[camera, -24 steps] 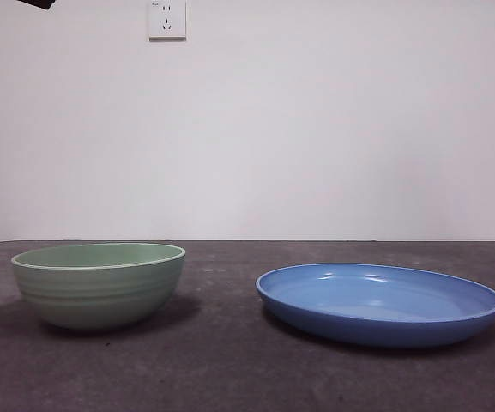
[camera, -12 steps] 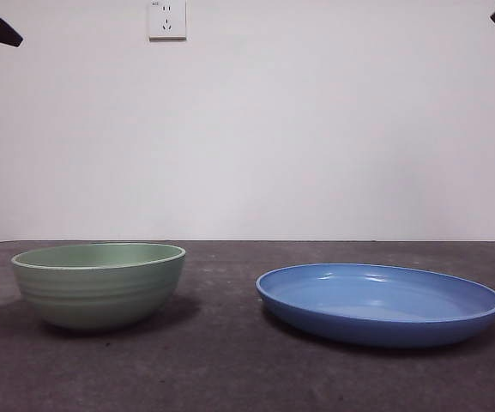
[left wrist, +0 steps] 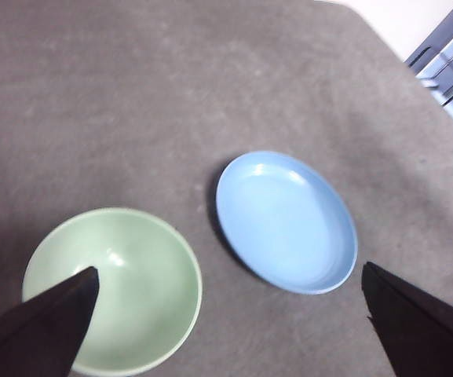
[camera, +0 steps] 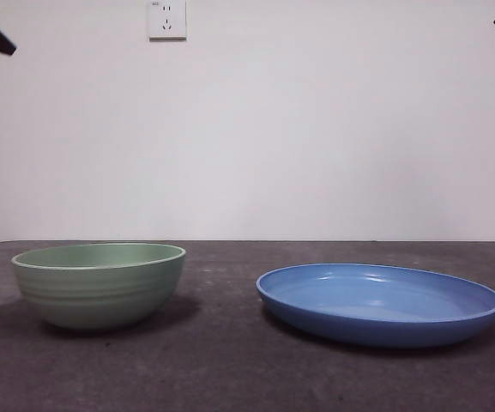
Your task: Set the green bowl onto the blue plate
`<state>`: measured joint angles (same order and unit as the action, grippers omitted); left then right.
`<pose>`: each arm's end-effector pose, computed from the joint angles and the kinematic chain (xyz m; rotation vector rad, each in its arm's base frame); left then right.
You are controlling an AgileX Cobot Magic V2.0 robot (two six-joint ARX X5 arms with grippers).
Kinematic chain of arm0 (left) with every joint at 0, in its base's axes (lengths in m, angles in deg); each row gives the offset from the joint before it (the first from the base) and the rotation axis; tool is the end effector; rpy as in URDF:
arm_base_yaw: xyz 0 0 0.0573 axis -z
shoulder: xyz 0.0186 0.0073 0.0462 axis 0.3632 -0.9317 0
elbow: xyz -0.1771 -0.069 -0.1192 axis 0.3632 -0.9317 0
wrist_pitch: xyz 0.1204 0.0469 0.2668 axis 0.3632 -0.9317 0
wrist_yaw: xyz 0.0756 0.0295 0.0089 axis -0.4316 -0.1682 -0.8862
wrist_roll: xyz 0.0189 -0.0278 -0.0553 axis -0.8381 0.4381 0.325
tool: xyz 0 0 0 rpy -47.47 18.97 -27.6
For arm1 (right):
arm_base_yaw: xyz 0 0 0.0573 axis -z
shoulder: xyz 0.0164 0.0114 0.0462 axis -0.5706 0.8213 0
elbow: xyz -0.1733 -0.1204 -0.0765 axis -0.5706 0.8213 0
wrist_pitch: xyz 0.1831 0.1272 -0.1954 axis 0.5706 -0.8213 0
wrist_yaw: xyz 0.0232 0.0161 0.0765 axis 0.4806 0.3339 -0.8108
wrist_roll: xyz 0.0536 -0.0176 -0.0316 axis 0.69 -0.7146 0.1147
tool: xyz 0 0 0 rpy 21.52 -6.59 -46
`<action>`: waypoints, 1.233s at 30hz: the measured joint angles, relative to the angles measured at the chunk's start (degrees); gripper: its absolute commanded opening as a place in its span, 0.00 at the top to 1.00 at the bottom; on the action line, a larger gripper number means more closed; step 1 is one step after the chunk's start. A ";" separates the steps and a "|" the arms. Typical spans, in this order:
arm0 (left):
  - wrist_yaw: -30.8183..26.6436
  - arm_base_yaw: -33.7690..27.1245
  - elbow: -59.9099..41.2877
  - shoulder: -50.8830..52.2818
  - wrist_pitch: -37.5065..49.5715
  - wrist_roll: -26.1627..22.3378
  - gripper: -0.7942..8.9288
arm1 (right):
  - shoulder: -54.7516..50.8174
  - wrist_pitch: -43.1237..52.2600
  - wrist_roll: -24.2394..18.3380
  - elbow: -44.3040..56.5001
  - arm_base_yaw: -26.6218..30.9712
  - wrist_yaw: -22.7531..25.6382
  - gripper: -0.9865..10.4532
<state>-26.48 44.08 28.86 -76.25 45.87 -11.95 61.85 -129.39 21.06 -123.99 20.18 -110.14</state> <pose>0.2156 -0.1067 0.2911 -0.2287 0.6097 -0.6398 0.2079 0.0790 0.3035 0.1998 0.6068 0.7473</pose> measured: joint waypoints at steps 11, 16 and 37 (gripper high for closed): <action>-7.32 -0.22 0.04 -11.98 -6.38 0.87 0.34 | 0.00 0.00 0.00 0.00 0.00 -0.02 0.43; -8.66 -1.95 1.09 -20.98 -6.49 0.90 0.34 | 0.00 0.00 0.00 0.00 0.00 -0.02 0.43; -9.05 -5.01 13.33 -46.16 -9.18 -0.20 0.90 | 0.00 -0.42 0.00 0.00 0.00 -0.02 0.43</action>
<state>-35.53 39.08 42.19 -122.41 36.69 -12.15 61.85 -129.81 21.06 -123.99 20.18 -110.16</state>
